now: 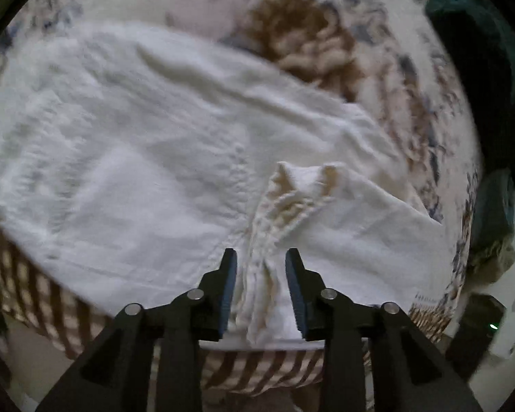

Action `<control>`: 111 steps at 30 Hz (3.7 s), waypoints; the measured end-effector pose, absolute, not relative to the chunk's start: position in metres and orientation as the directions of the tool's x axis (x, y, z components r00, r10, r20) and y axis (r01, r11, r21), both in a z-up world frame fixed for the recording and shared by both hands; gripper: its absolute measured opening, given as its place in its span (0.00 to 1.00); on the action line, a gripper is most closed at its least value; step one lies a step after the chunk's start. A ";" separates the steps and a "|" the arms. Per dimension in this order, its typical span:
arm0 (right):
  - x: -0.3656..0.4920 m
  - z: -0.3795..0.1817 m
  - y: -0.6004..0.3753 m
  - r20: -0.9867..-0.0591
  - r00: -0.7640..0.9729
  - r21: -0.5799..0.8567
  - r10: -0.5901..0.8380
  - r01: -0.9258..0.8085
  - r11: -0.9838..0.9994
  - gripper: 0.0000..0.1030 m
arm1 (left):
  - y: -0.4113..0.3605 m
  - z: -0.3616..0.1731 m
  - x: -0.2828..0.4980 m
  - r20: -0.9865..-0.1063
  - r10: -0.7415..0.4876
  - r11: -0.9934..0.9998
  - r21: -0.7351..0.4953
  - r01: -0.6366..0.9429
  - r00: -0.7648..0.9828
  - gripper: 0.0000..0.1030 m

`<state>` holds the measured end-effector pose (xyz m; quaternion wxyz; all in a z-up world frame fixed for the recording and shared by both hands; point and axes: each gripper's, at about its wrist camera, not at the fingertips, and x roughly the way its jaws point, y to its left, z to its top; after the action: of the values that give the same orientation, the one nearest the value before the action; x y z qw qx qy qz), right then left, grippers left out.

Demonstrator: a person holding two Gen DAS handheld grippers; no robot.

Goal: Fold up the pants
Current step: 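Grasp the folded pants edge with the left gripper and press it flat, then grasp the pants corner with the left gripper while the right gripper hovers open, then lift the waistband end with the left gripper and fold it over the bundle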

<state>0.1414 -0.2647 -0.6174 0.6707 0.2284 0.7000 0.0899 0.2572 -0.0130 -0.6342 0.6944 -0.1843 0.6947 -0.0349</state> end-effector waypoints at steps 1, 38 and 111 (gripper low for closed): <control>0.140 -0.621 -0.257 -0.895 -0.014 0.435 0.446 0.189 0.880 0.21 | -0.021 -0.628 0.252 -0.952 -0.302 0.936 -0.306 -0.174 0.046 0.37; 0.226 -0.616 -0.157 -0.986 -0.120 0.087 0.118 0.232 0.969 0.70 | 0.190 -0.652 0.166 -0.833 -0.167 0.569 -0.519 -0.638 0.528 0.18; 0.081 -0.567 -0.533 -0.988 -0.044 -0.146 -0.145 0.524 0.839 0.92 | -0.259 -0.556 0.194 -0.896 -0.138 0.986 -0.084 0.144 0.421 0.13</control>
<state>0.0811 -0.5329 -0.5673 0.6772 0.1394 0.6790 -0.2469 0.1937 -0.2588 -0.5555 0.8431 0.0028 0.5313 -0.0835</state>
